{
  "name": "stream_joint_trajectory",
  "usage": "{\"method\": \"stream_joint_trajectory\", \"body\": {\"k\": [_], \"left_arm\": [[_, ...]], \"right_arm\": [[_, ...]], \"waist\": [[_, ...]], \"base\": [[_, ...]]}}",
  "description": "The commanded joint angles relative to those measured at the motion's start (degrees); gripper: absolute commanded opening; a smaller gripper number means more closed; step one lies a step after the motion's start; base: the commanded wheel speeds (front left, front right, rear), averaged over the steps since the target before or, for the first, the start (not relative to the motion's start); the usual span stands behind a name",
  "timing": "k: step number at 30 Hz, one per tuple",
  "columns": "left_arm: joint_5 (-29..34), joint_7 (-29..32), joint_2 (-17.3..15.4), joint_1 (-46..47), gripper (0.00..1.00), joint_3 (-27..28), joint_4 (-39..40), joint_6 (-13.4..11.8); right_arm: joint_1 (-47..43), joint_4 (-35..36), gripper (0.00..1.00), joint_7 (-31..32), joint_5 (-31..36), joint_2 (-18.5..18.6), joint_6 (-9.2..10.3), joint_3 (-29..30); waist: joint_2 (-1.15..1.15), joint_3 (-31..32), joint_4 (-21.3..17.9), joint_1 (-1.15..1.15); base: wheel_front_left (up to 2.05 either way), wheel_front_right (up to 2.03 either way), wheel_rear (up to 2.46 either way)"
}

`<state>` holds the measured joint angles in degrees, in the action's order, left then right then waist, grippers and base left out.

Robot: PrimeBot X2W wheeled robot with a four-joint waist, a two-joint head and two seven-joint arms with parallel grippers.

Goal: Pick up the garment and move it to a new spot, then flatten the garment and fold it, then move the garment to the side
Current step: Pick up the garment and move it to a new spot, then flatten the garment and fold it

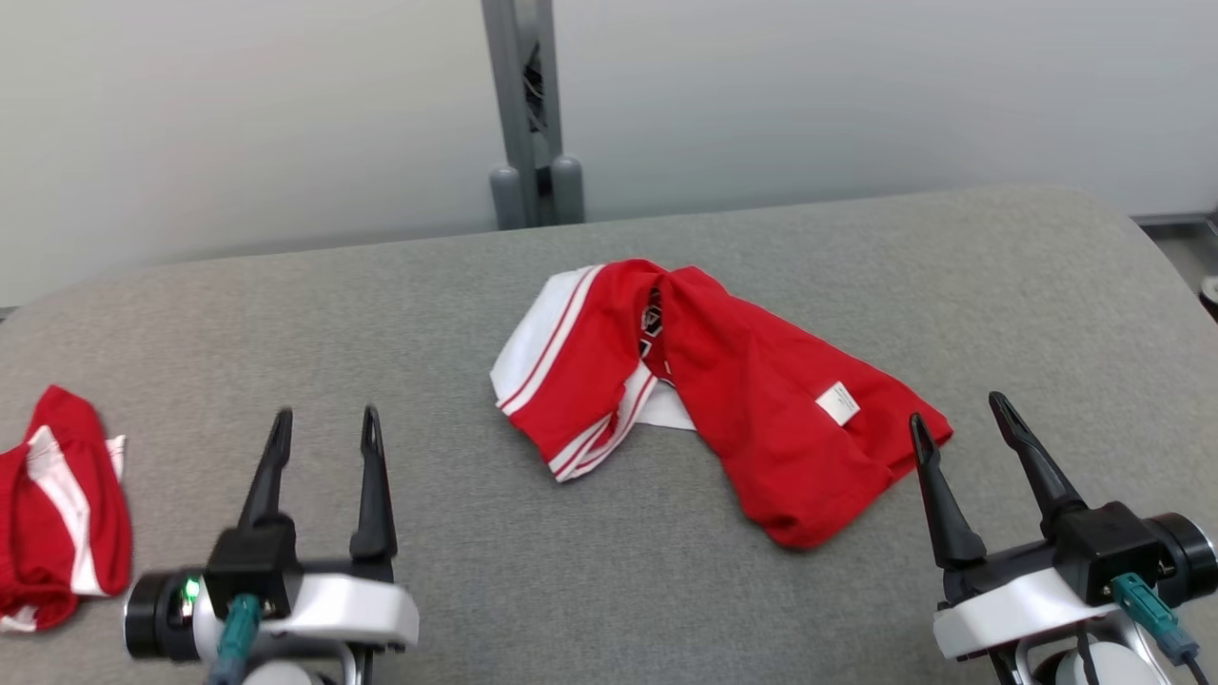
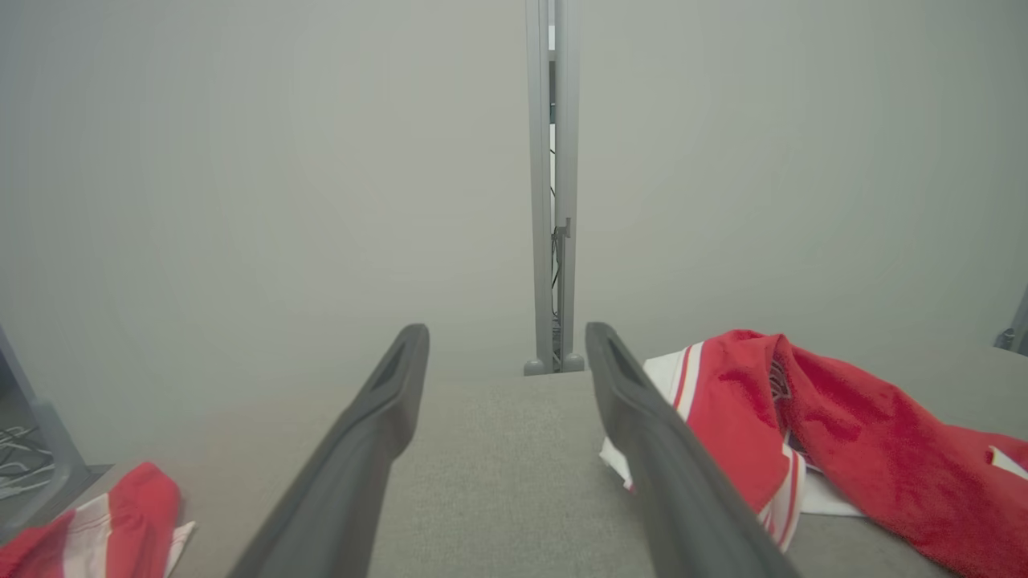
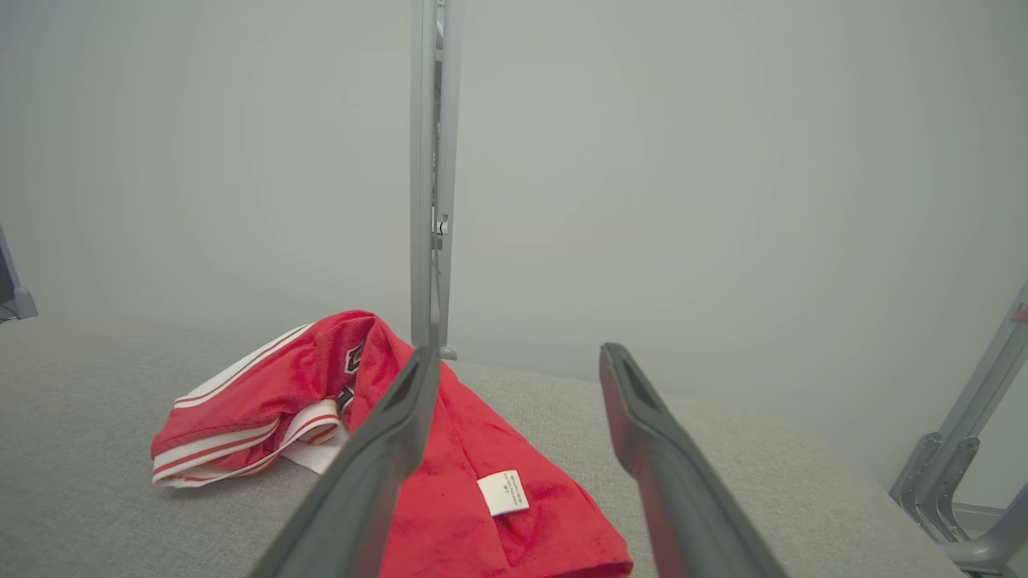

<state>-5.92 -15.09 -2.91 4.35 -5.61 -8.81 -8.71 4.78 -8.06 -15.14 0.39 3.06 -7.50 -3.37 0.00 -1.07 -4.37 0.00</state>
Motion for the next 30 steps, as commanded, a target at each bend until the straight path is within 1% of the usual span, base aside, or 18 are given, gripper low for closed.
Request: {"method": "stream_joint_trajectory", "body": {"k": [1, 3, 7, 12, 20, 21, 26, 30], "left_arm": [[0.13, -0.03, -0.13, -1.41, 1.00, -0.11, 0.55, -0.77], [-1.45, -0.03, -0.08, -2.82, 1.00, -1.14, 1.07, -1.86], [-2.86, -0.03, -0.14, -3.30, 1.00, -3.74, 1.44, -2.99], [-2.03, -0.03, -0.11, -2.09, 1.00, -5.84, 1.03, -2.23], [-1.43, -0.03, -0.10, -1.62, 1.00, -6.30, -0.17, -1.43], [-1.43, -0.03, -0.10, -1.62, 1.00, -6.30, -0.17, -1.43], [-1.12, -0.03, -0.08, -0.98, 1.00, -6.59, -0.79, -0.69], [-0.62, -0.03, -0.10, -0.24, 1.00, -6.60, -1.14, -0.23]], "right_arm": [[-0.64, -0.37, 1.00, -0.10, 0.06, 0.58, 0.02, 0.39], [-0.95, -0.88, 1.00, -0.10, 0.08, 0.70, 0.02, 0.66], [-1.10, -1.30, 1.00, -0.10, 0.38, 0.71, 0.02, 0.89], [-1.04, -2.94, 1.00, -0.10, -0.15, 0.60, 0.02, 2.05], [2.06, -12.63, 1.00, -0.10, -1.00, 0.29, 0.02, 4.83], [2.06, -12.63, 1.00, -0.10, -1.00, 0.29, 0.02, 4.83], [4.71, -18.67, 1.00, -0.10, -3.43, 0.13, 0.02, 7.07], [6.36, -22.36, 1.00, -0.10, -4.59, 0.04, 0.03, 7.07]], "waist": [[0.00, 1.10, 1.43, 0.00], [0.00, 1.32, 2.13, 0.00], [0.00, 1.46, 2.79, 0.00], [0.00, 1.16, 3.39, 0.00], [0.00, -0.58, 4.38, 0.00], [0.00, -0.58, 4.38, 0.00], [0.00, -2.17, 5.49, 0.00], [0.00, -3.08, 6.43, 0.00]], "base": [[0.00, 0.00, 0.00], [0.00, 0.00, 0.00], [0.00, 0.00, 0.00], [0.00, 0.00, 0.00], [0.00, 0.00, 0.00], [0.00, 0.00, 0.00], [0.00, 0.00, 0.00], [0.00, 0.00, 0.00]]}}
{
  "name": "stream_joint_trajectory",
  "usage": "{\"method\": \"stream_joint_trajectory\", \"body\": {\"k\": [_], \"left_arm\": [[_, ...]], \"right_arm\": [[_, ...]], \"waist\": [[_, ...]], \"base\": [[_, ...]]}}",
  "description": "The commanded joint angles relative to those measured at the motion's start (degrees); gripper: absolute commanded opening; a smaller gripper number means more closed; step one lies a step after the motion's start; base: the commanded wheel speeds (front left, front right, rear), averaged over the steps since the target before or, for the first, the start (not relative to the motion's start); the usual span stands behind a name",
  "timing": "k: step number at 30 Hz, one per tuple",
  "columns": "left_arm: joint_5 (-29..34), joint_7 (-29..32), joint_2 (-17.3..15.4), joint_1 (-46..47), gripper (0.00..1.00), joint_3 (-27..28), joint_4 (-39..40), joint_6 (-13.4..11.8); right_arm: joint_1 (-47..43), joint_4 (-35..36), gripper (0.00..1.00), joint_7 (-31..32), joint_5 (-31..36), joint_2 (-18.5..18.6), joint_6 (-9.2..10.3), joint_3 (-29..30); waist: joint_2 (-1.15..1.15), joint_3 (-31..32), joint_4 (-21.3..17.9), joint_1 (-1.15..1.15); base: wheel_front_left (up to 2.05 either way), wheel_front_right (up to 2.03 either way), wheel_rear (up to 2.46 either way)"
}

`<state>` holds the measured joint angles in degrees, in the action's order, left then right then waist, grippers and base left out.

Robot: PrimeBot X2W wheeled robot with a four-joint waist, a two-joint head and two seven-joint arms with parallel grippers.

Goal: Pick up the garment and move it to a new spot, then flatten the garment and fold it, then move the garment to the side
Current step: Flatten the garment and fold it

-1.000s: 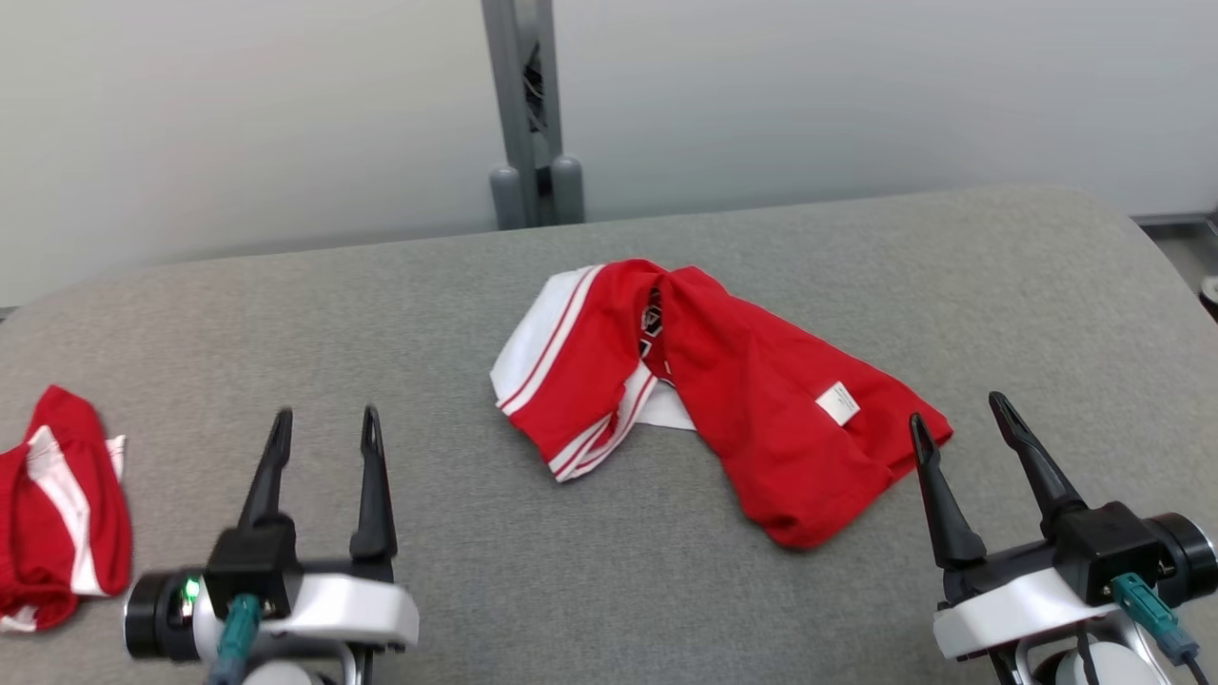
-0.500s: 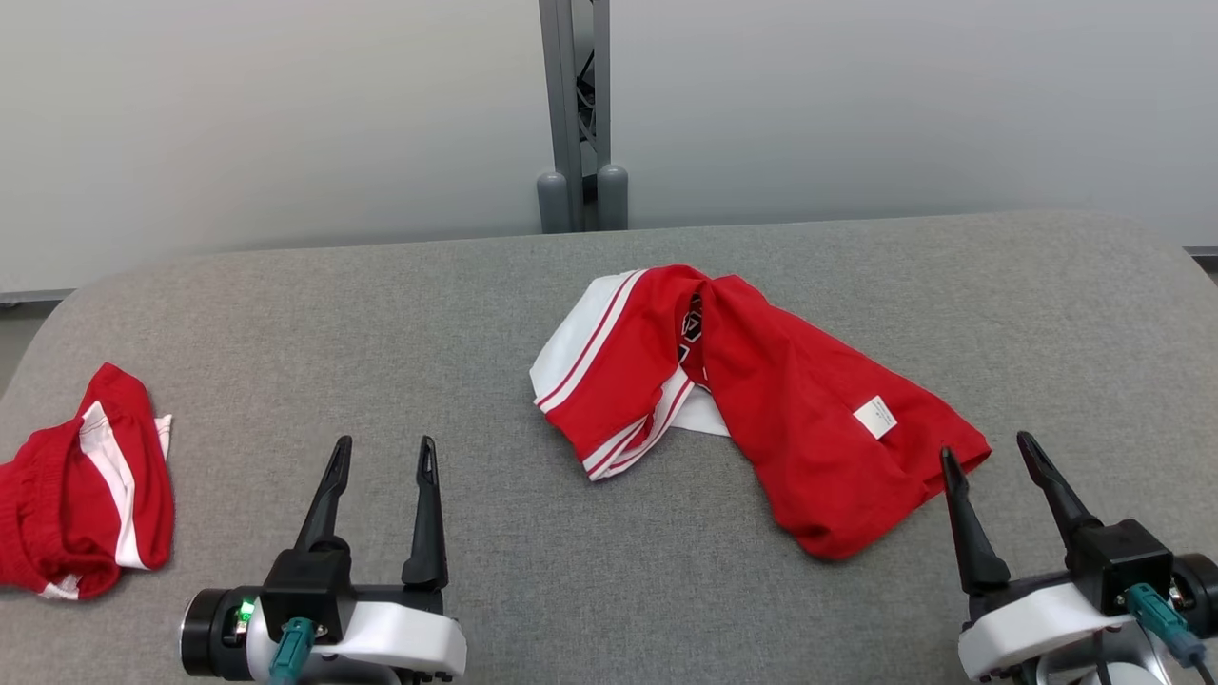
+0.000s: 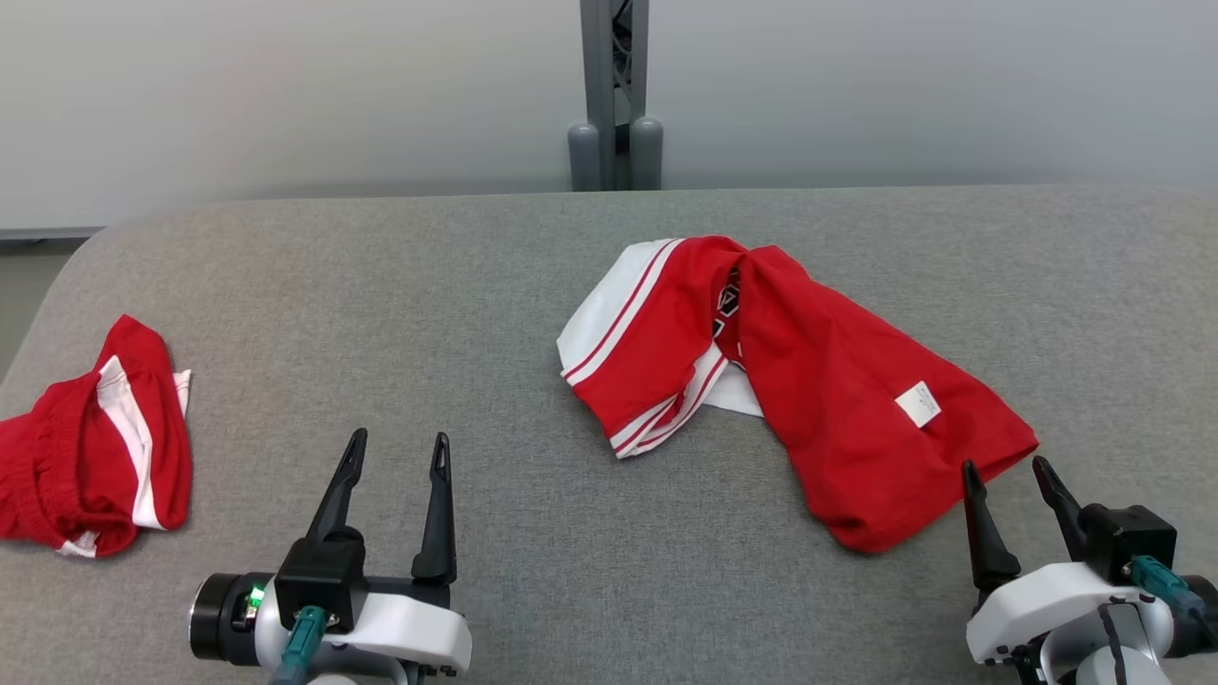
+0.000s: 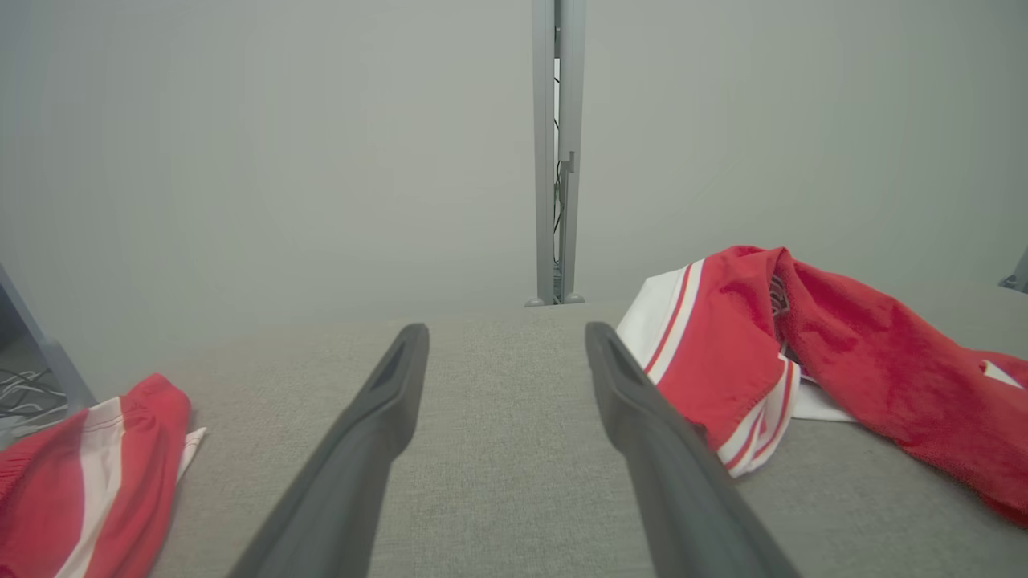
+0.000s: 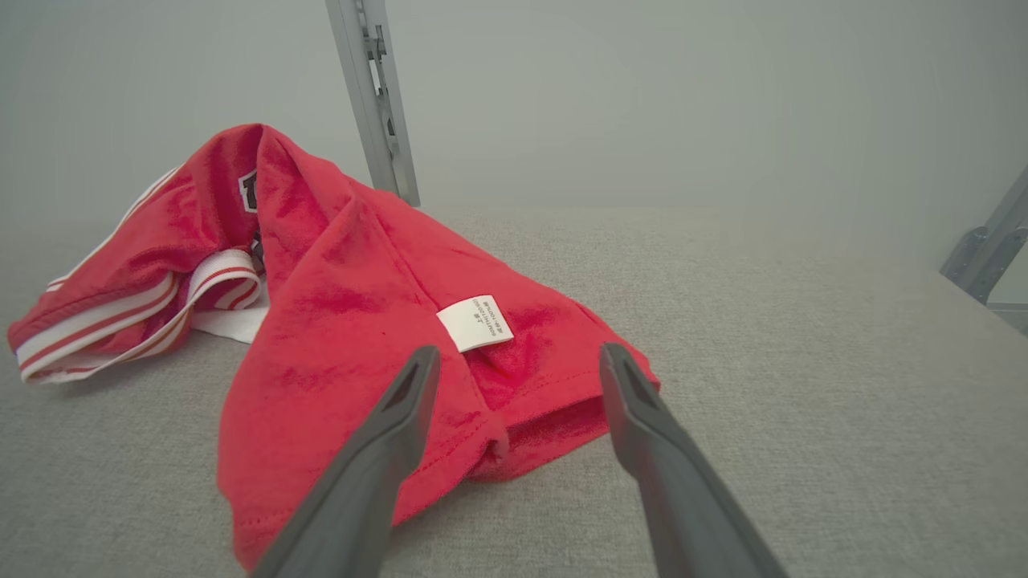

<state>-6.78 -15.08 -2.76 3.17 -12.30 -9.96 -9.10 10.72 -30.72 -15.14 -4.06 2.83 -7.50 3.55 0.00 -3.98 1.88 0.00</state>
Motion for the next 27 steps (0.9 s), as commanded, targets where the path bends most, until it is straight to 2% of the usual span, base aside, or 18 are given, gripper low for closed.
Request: {"method": "stream_joint_trajectory", "body": {"k": [1, 13, 20, 21, 22, 23, 24, 25, 27], "left_arm": [[0.32, -0.05, -0.23, 1.07, 1.00, 0.17, -0.05, 0.33], [0.55, -0.05, -0.21, 1.95, 1.00, 0.01, -0.01, 0.22], [2.73, -0.05, -0.25, 2.38, 1.00, -0.88, -0.17, 0.04], [2.65, -0.05, -0.22, 2.58, 1.00, -1.04, -0.12, -0.01], [2.59, -0.05, -0.22, 2.82, 1.00, -1.17, -0.05, -0.02], [2.49, -0.05, -0.23, 3.00, 1.00, -1.27, -0.04, -0.06], [2.44, -0.05, -0.23, 3.12, 1.00, -1.39, -0.08, -0.07], [2.46, -0.05, -0.23, 3.16, 1.00, -1.50, -0.14, -0.06], [2.73, -0.05, -0.22, 3.26, 1.00, -1.67, -0.38, -0.11]], "right_arm": [[0.70, -0.26, 1.00, -0.10, -0.52, 0.29, 0.02, 0.11], [2.57, -7.31, 1.00, -0.09, -5.36, 0.23, 0.02, -0.64], [3.11, -8.24, 1.00, -0.10, -7.14, 0.26, 0.02, -1.89], [3.24, -8.25, 0.79, -0.10, -7.50, 0.25, 0.02, -1.93], [3.38, -8.18, 0.47, -0.10, -7.66, 0.24, 0.02, -2.03], [3.45, -8.14, 0.29, -0.10, -7.56, 0.24, 0.02, -2.18], [3.50, -8.05, 0.04, -0.10, -7.08, 0.25, 0.02, -2.26], [3.51, -7.91, 0.00, -0.10, -6.87, 0.26, 0.02, -2.22], [3.58, -7.49, 0.00, -0.10, -6.50, 0.25, 0.02, -2.29]], "waist": [[0.00, -0.33, 0.37, 0.00], [0.00, -1.61, 1.94, 0.00], [0.00, -2.21, 2.27, 0.00], [0.00, -2.42, 2.36, 0.00], [0.00, -2.61, 2.46, 0.00], [0.00, -2.77, 2.57, 0.00], [0.00, -2.90, 2.67, 0.00], [0.00, -3.02, 2.78, 0.00], [0.00, -3.19, 2.93, 0.00]], "base": [[0.00, 0.00, 0.00], [0.00, 0.00, 0.00], [0.00, 0.00, 0.00], [0.00, 0.00, 0.00], [0.00, 0.00, 0.00], [0.00, 0.00, 0.00], [0.00, 0.00, 0.00], [0.00, 0.00, 0.00], [0.00, 0.00, 0.00]]}}
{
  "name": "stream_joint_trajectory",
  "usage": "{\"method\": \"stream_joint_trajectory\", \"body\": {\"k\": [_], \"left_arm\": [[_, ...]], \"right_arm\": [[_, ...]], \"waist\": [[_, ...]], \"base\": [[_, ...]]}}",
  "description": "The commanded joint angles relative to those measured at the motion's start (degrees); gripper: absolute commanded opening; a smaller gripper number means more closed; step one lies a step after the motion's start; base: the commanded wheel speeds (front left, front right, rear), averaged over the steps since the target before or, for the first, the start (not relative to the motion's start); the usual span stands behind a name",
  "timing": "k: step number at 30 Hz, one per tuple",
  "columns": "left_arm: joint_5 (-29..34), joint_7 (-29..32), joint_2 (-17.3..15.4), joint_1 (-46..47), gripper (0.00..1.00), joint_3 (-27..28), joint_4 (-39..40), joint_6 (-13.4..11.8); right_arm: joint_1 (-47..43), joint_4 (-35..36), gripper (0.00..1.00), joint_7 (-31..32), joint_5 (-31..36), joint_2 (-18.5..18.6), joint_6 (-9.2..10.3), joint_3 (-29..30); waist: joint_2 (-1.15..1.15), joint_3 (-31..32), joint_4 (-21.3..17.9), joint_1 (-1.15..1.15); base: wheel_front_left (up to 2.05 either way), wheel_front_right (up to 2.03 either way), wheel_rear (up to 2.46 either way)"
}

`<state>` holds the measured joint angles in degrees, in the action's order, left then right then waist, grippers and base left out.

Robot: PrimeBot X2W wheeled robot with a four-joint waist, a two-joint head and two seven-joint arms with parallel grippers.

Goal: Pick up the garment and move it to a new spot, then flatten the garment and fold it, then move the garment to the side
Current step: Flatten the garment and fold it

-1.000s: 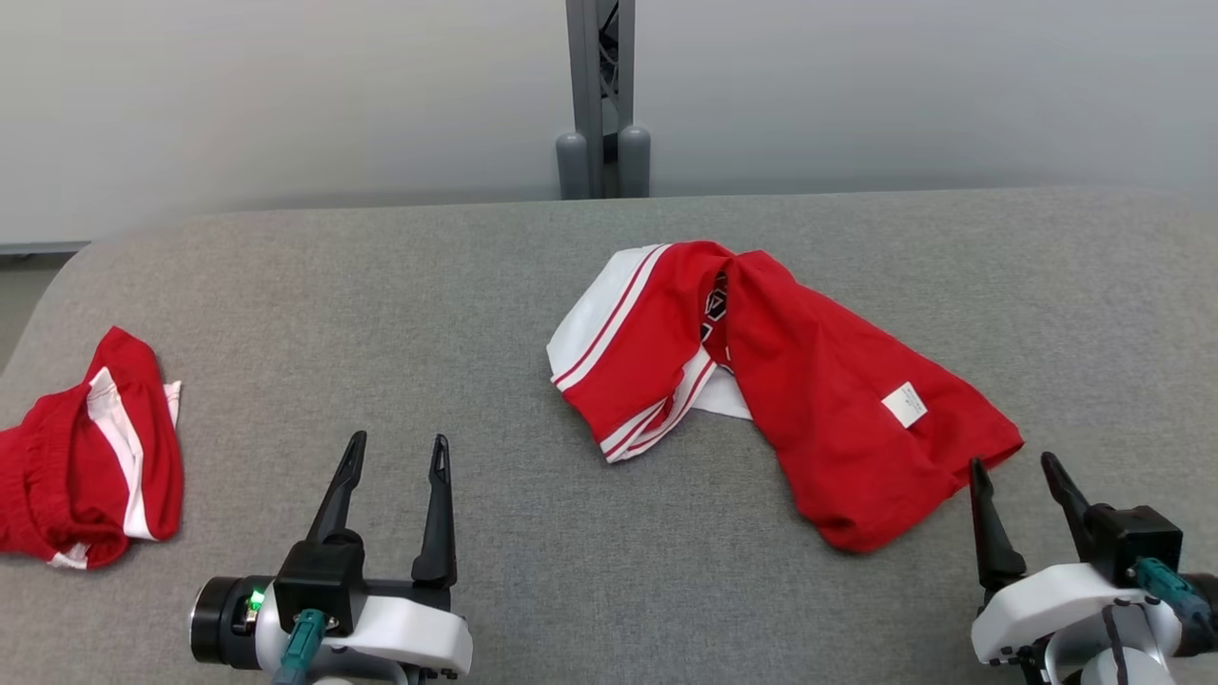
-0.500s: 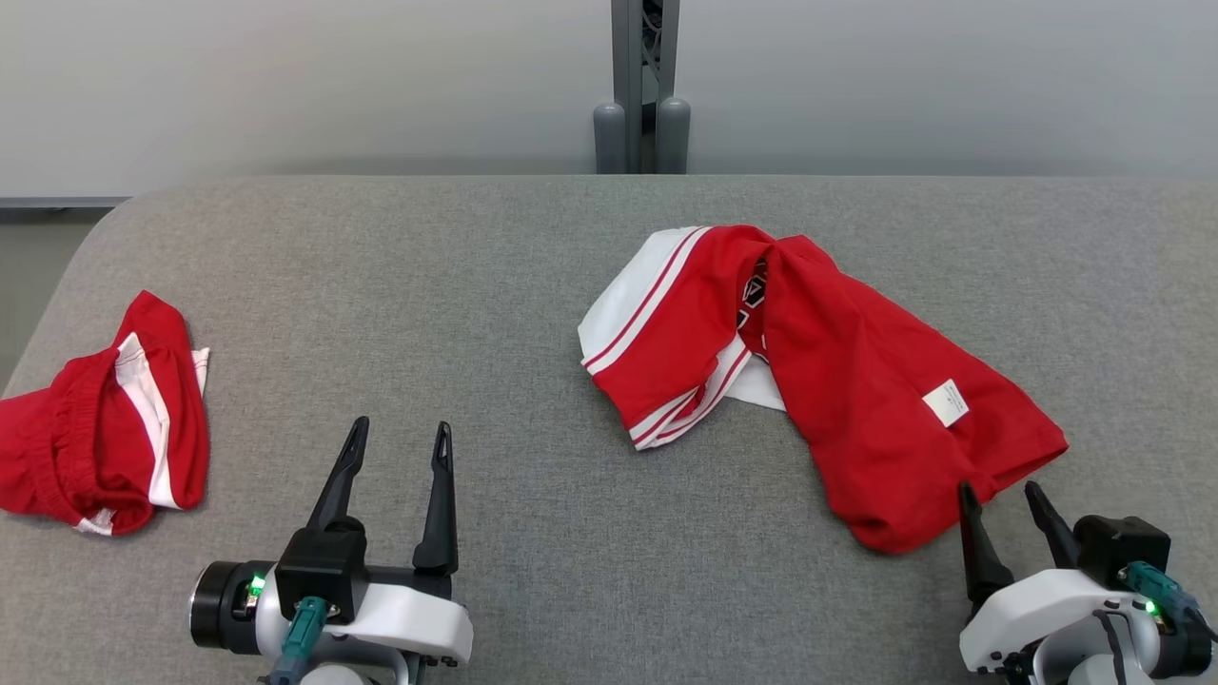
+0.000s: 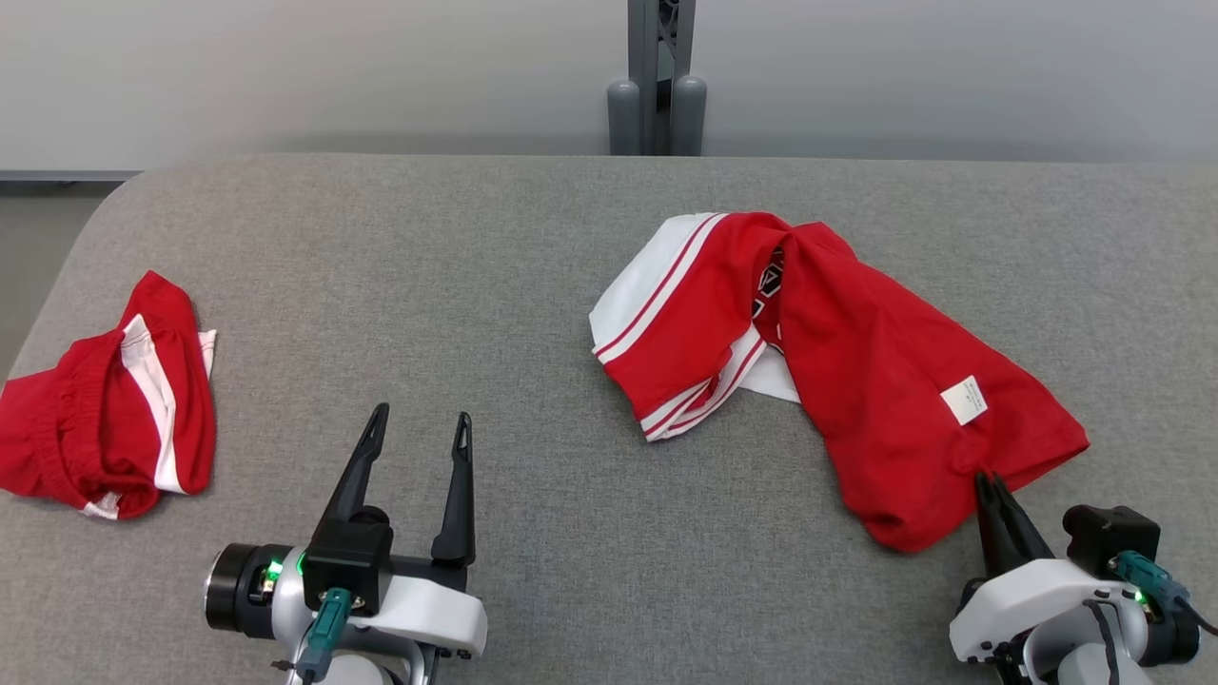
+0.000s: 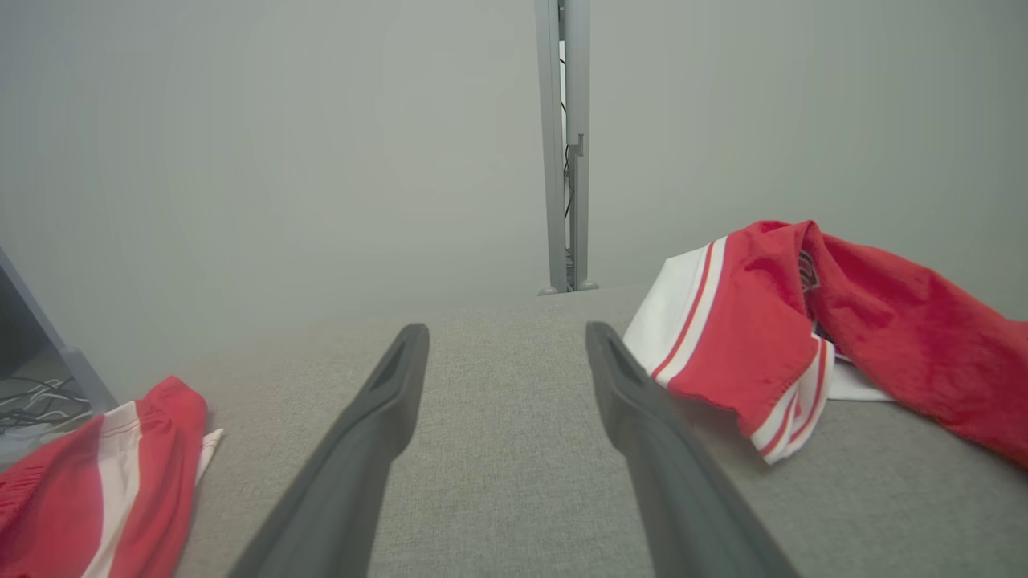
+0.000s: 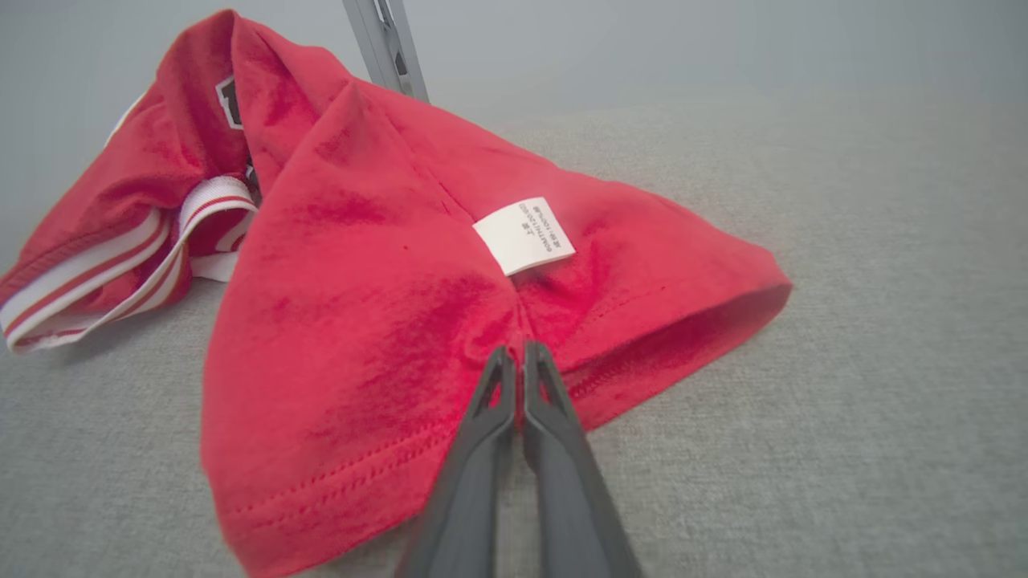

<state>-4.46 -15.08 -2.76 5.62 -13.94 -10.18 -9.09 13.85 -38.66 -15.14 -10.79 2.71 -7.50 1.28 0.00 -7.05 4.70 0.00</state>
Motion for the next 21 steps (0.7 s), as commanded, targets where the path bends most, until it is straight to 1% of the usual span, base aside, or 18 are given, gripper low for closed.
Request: {"method": "stream_joint_trajectory", "body": {"k": [1, 9, 15, 21], "left_arm": [[0.49, -0.05, -0.23, 0.85, 1.00, -0.12, -0.24, -0.22], [-0.40, -0.05, -0.23, -0.09, 1.00, -0.11, -1.01, -0.90], [-1.86, -0.04, -0.22, -1.40, 1.00, -0.64, -0.98, -1.47], [-3.15, -0.05, -0.25, -2.13, 1.00, -1.51, -0.62, -2.15]], "right_arm": [[0.49, 0.69, 0.00, -0.10, 0.48, 0.37, 0.02, 0.05], [-0.89, 5.47, 0.00, -0.10, 3.99, 0.87, 0.02, -1.17], [-1.58, 12.70, 0.00, -0.10, 9.81, 4.14, 0.02, -1.72], [-0.83, 19.75, 0.00, -0.10, 15.83, 9.30, 0.02, -2.35]], "waist": [[0.00, -0.15, 0.13, 0.00], [0.00, 1.59, -0.84, 0.00], [0.00, 4.75, -2.85, 0.00], [0.00, 6.56, -4.36, 0.00]], "base": [[0.00, 0.00, 0.00], [0.00, 0.00, 0.00], [0.00, 0.00, 0.00], [0.00, 0.00, 0.00]]}}
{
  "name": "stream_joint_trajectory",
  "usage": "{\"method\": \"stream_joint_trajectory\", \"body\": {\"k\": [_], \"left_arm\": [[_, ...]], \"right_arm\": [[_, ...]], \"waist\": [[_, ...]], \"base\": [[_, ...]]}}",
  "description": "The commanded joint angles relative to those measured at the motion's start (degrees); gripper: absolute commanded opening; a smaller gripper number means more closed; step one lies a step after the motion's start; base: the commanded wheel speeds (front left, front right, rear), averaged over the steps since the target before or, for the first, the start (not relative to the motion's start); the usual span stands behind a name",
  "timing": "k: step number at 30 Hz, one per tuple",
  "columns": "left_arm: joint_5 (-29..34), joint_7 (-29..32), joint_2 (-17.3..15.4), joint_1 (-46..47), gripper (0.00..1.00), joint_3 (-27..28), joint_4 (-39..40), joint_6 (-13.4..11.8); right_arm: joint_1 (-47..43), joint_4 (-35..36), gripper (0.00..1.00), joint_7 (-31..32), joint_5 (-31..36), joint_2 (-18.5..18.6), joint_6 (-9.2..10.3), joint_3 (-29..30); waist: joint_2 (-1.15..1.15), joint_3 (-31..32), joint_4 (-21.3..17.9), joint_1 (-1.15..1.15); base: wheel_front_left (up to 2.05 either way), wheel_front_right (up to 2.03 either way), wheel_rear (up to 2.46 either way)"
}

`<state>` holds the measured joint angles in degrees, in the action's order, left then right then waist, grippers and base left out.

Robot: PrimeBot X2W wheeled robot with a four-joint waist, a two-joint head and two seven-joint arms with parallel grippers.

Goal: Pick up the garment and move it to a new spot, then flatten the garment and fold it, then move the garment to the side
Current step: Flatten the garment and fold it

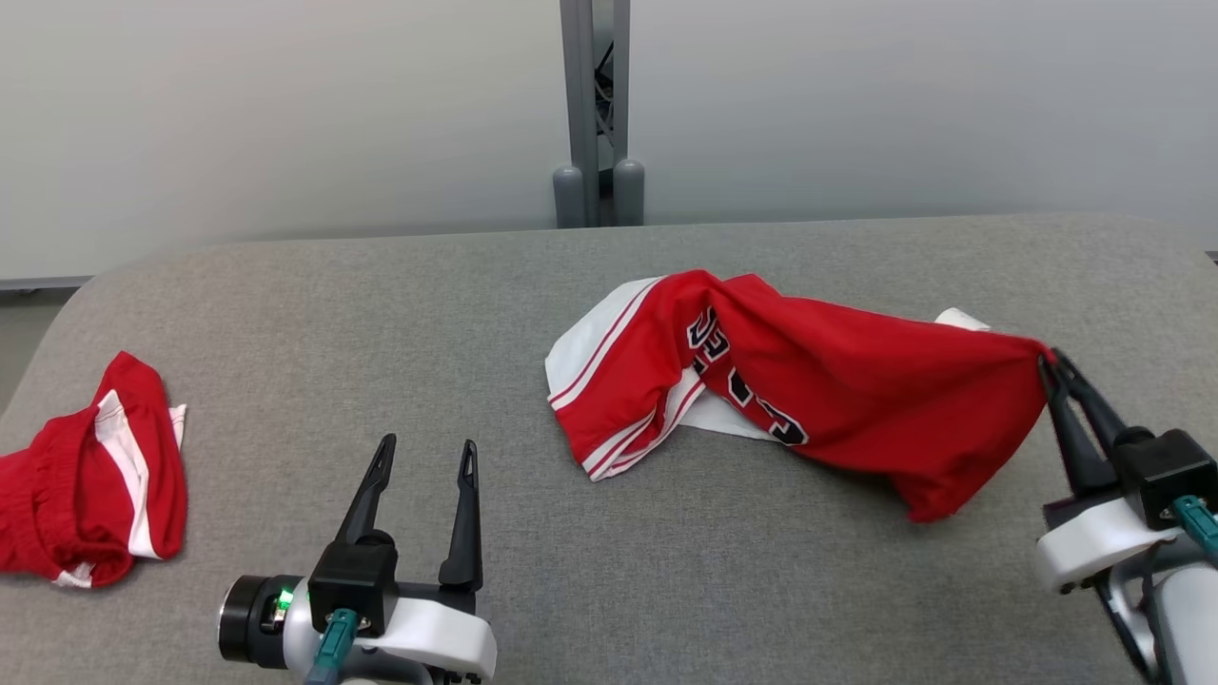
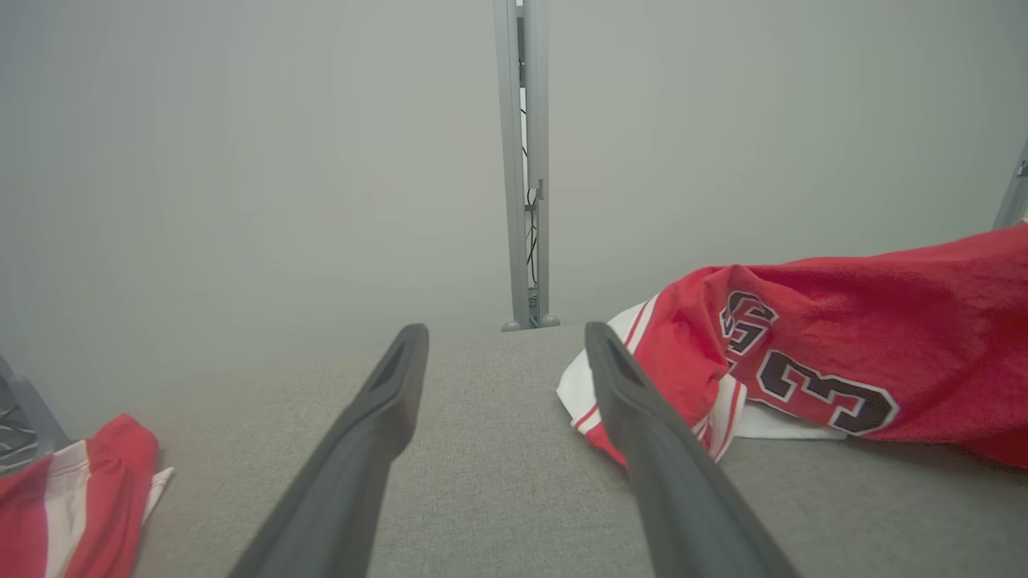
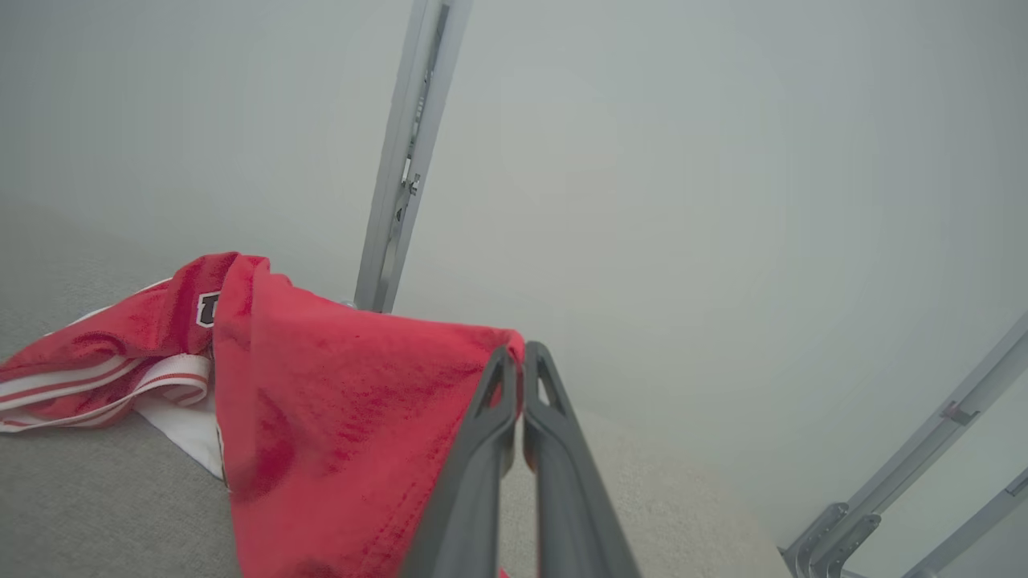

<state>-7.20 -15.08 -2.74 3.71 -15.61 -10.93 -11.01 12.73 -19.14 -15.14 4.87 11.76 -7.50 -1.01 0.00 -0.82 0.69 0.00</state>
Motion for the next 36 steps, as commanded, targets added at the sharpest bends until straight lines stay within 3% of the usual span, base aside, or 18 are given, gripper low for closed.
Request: {"method": "stream_joint_trajectory", "body": {"k": [1, 10, 13, 30, 36], "left_arm": [[-0.58, -0.05, -0.26, -0.22, 1.00, -0.02, 0.16, -0.32], [-1.38, -0.05, -0.26, 0.43, 1.00, -0.08, 0.47, -1.16], [-1.94, -0.05, -0.26, 0.86, 1.00, -0.63, 0.60, -1.39], [-2.05, -0.05, -0.24, 1.11, 1.00, -0.14, 0.19, -1.20], [-1.83, -0.05, -0.25, 1.22, 1.00, -0.20, -0.25, -0.86]], "right_arm": [[0.36, 1.40, 0.00, -0.09, 1.54, 1.42, 0.02, -0.19], [2.08, 12.71, 0.00, -0.09, 9.28, 8.41, 0.03, -0.41], [-1.58, 14.23, 0.00, -0.09, 10.09, 11.20, 0.03, -4.11], [-16.07, -0.68, 0.00, -0.10, -0.21, 13.26, 0.03, -14.46], [-16.61, -4.06, 0.00, -0.10, -8.89, 14.60, 0.03, -25.80]], "waist": [[0.00, 0.40, -0.44, 0.00], [0.00, 0.45, -2.20, 0.00], [0.00, 0.36, -2.49, 0.00], [0.00, -0.27, -3.77, 0.00], [0.00, -0.44, -4.40, 0.00]], "base": [[0.00, 0.00, 0.00], [0.00, 0.00, 0.00], [0.00, 0.00, 0.00], [0.00, 0.00, 0.00], [0.00, 0.00, 0.00]]}}
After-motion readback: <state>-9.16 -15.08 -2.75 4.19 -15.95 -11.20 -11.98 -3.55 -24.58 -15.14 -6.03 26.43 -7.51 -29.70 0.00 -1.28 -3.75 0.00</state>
